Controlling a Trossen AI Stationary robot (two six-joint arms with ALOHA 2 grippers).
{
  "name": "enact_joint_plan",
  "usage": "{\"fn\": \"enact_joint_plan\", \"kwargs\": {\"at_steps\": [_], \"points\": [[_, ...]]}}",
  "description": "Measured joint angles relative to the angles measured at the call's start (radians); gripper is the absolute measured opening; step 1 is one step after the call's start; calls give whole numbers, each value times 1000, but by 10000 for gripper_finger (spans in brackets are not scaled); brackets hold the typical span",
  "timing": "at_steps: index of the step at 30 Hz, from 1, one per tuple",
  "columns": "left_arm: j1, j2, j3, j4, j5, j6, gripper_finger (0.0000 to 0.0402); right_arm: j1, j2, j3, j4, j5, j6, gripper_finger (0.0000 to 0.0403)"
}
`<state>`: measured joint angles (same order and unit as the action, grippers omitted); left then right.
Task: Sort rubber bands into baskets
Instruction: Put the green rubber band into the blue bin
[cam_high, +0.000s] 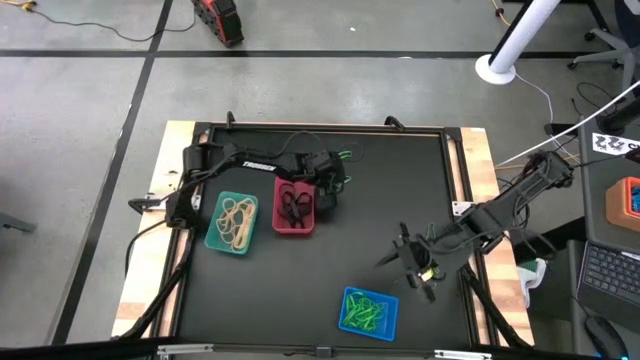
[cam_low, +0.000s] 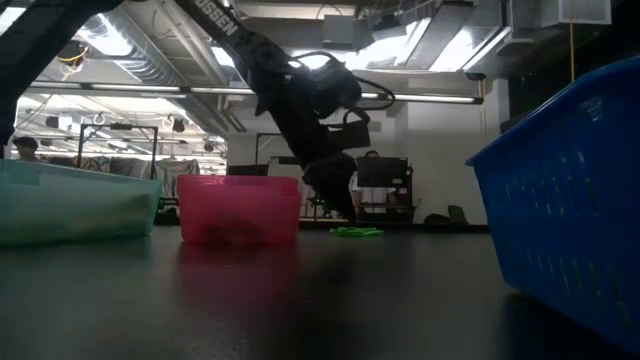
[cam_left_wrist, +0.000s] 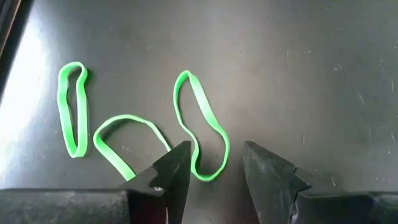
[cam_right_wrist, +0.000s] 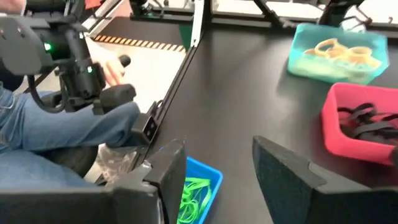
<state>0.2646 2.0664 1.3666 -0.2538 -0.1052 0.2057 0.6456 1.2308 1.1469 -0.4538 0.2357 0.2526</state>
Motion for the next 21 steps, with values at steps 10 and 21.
{"fn": "enact_joint_plan", "kwargs": {"at_steps": [10, 21], "points": [[3, 54, 2, 11, 1, -8, 145, 0, -12, 0, -2, 26, -23, 182], [22, 55, 2, 8, 33, -40, 77, 0, -12, 0, -23, 41, -24, 182]]}}
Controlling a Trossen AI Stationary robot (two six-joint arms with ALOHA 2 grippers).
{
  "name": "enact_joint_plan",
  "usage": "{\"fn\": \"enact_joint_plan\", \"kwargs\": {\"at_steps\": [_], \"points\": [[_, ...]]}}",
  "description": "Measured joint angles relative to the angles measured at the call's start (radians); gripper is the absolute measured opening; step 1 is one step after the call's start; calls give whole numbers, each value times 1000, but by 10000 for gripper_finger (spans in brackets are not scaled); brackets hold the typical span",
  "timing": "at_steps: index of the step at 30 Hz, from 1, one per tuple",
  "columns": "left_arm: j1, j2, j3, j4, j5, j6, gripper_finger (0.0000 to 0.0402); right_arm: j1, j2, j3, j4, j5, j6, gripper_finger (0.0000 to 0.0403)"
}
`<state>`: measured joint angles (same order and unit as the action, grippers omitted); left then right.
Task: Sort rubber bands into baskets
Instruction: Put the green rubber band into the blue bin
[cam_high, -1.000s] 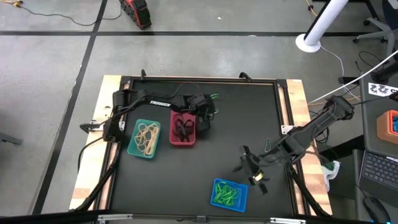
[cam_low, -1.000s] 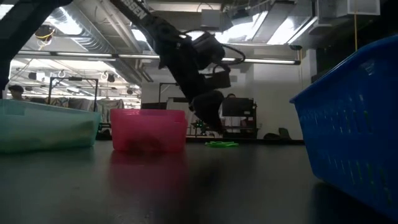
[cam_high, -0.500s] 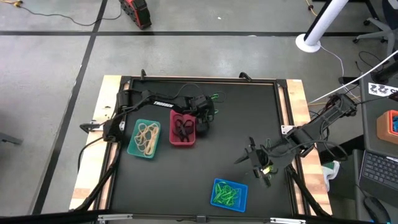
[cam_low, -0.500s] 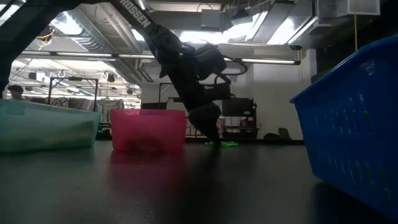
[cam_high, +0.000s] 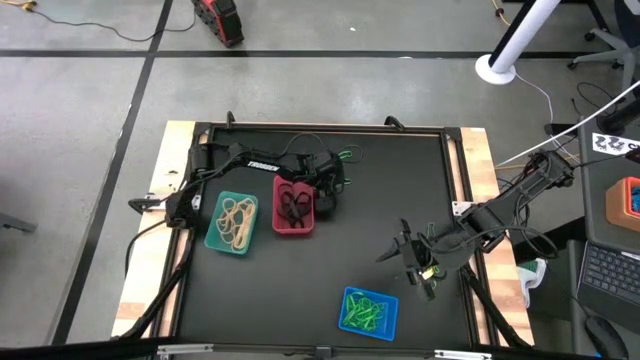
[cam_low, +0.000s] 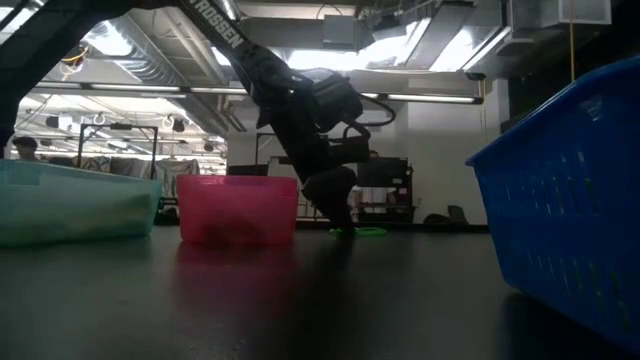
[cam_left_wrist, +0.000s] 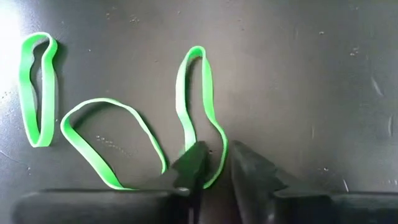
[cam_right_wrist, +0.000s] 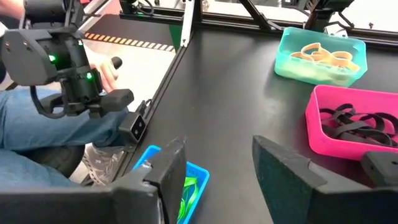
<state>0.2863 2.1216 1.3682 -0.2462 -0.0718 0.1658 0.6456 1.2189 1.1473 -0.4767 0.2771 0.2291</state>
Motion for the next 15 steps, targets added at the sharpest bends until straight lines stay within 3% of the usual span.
{"fn": "enact_joint_plan", "kwargs": {"at_steps": [5, 15], "points": [[0, 0, -1, -1, -6, 3, 11, 0, 0, 0, 0, 1, 0, 182], [2, -3, 10, -15, -12, -6, 4, 0, 4, 0, -29, 3, 0, 182]]}}
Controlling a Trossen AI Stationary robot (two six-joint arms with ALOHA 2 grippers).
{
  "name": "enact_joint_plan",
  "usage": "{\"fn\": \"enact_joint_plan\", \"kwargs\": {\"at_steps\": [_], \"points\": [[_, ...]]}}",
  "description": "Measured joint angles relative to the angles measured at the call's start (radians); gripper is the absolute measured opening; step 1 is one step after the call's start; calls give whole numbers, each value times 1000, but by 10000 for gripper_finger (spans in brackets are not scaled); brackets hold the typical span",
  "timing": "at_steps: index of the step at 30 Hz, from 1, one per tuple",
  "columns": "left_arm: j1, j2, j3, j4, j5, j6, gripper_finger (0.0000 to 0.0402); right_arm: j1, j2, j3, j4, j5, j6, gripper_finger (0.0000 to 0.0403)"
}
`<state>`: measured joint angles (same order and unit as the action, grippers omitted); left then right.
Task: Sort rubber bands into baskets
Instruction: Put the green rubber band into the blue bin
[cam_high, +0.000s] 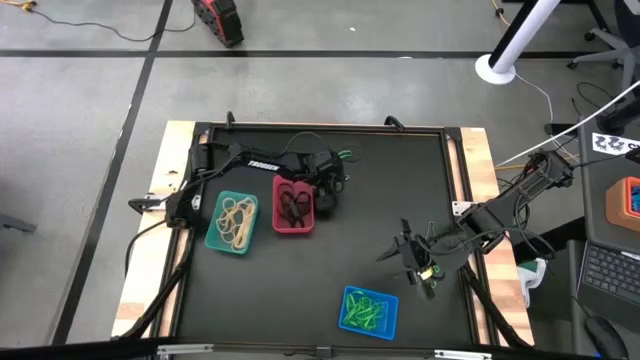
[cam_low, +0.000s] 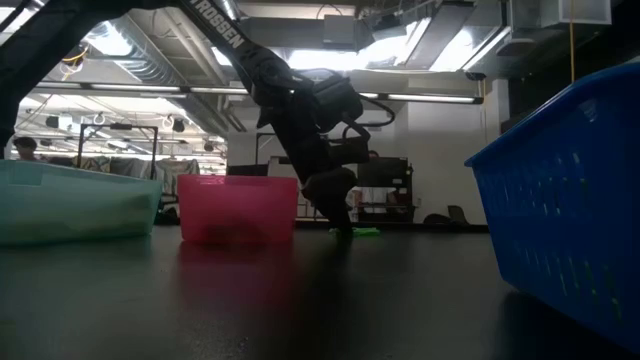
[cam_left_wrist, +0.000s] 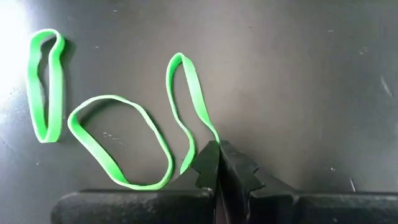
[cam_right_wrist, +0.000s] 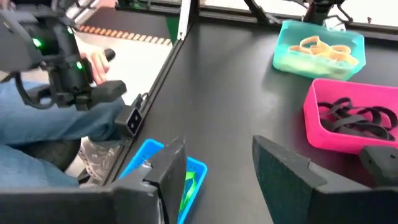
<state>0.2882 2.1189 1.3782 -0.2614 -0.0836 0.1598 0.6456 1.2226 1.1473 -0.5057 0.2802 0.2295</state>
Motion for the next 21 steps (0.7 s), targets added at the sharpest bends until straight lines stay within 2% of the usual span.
{"fn": "enact_joint_plan", "kwargs": {"at_steps": [9, 18, 21], "points": [[-17, 0, 67, 3, 77, -30, 1, 0, 1, 0, -40, 0, 0, 182], [-69, -1, 143, 6, 237, -95, 0, 0, 1, 0, -79, 0, 0, 182], [-102, -1, 164, 5, 263, -107, 0, 0, 1, 0, -107, 0, 0, 182]]}}
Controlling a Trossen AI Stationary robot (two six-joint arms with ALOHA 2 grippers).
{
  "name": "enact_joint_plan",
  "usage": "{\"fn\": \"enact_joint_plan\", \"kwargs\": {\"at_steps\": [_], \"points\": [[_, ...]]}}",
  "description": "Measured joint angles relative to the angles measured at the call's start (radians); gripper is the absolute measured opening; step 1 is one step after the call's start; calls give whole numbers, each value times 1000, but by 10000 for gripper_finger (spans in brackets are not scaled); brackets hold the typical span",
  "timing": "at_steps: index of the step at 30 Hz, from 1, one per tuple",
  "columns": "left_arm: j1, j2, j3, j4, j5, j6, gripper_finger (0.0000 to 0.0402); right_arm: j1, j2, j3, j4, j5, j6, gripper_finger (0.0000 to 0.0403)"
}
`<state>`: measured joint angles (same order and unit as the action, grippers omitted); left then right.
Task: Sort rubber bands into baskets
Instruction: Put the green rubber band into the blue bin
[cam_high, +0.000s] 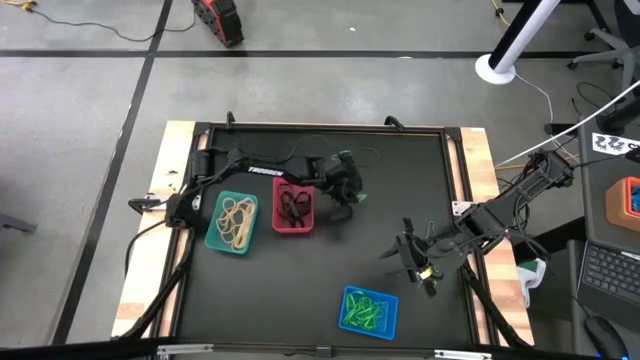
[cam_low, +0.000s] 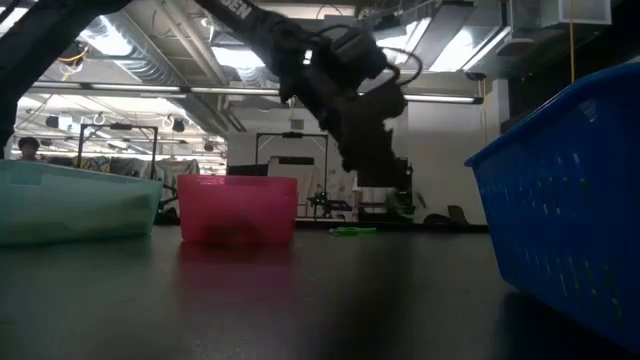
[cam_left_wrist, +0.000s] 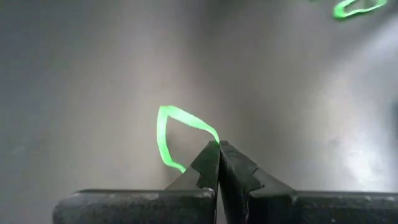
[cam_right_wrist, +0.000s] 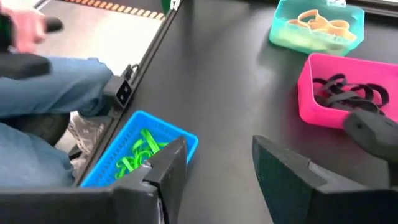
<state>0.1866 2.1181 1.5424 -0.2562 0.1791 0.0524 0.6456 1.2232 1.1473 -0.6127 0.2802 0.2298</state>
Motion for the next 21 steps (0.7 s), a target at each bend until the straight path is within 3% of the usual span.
{"fn": "enact_joint_plan", "kwargs": {"at_steps": [8, 21], "points": [[-146, 0, 66, -77, 6, -8, 0, 0, 0, 0, -66, 0, 2, 182], [-425, -2, 82, -22, 5, -162, 0, 0, 0, -1, -218, 12, 120, 182]]}}
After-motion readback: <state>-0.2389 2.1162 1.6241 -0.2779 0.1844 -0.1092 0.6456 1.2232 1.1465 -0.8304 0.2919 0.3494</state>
